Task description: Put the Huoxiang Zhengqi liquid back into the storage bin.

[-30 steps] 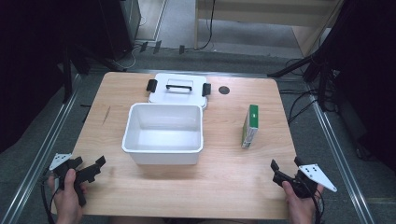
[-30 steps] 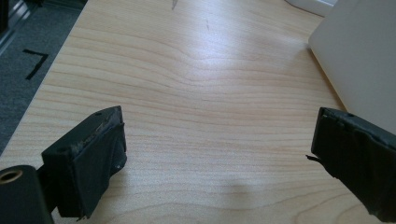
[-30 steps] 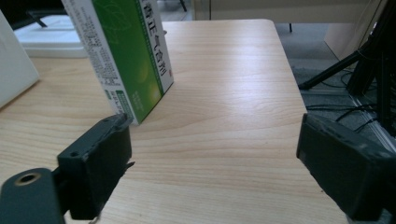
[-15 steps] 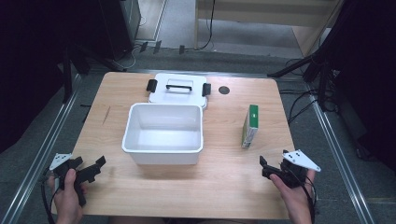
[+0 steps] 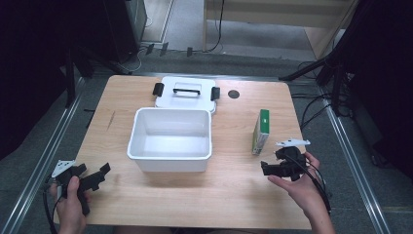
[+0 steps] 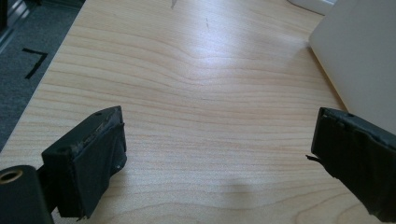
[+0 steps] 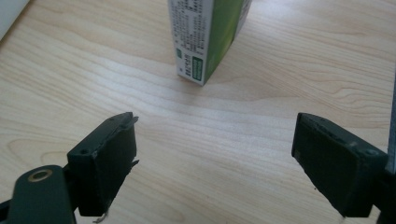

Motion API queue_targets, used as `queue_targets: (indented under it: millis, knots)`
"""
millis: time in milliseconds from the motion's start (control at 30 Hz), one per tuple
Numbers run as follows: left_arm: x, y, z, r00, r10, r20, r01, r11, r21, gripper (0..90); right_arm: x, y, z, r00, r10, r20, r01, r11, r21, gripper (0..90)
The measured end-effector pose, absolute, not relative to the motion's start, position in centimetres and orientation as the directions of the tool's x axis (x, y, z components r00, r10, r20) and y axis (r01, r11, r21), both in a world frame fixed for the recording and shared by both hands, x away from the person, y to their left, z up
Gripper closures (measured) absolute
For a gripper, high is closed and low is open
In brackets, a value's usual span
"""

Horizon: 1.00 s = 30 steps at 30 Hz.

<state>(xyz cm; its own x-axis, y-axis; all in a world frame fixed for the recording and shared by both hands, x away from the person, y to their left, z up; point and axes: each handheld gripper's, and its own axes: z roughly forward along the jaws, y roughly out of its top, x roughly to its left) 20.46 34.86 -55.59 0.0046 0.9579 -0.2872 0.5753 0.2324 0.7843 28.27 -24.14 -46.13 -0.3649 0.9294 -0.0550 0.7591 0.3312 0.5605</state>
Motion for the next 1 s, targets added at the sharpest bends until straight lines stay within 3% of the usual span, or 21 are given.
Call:
queue_targets:
  millis: [67,267,667,900,1000]
  knots:
    - [20.5,34.9,-55.6,0.006,0.957,-0.289,0.576,0.233,0.784,3.9,29.2,-23.5,-44.8,-0.378,0.923,-0.067,0.792,0.36,0.493,21.2]
    - [20.5,34.9,-55.6,0.006,0.957,-0.29,0.577,0.234,0.782,3.9,31.1,-21.8,-42.2,-0.364,0.929,-0.059,0.863,0.361,0.354,25.2]
    - [20.6,35.0,-55.6,0.01,0.954,-0.3,0.582,0.238,0.778,3.9,36.2,-19.8,-38.1,-0.199,0.98,0.025,0.957,0.189,0.22,28.1]
    - [20.6,35.0,-55.7,0.01,0.953,-0.302,0.584,0.239,0.776,3.9,39.5,-18.8,-37.1,-0.155,0.988,0.015,0.971,0.15,0.186,32.5]
    - [20.6,35.0,-55.7,0.01,0.953,-0.302,0.583,0.24,0.776,3.9,41.1,-17.6,-37.6,-0.139,0.989,-0.049,0.977,0.145,0.154,34.5]
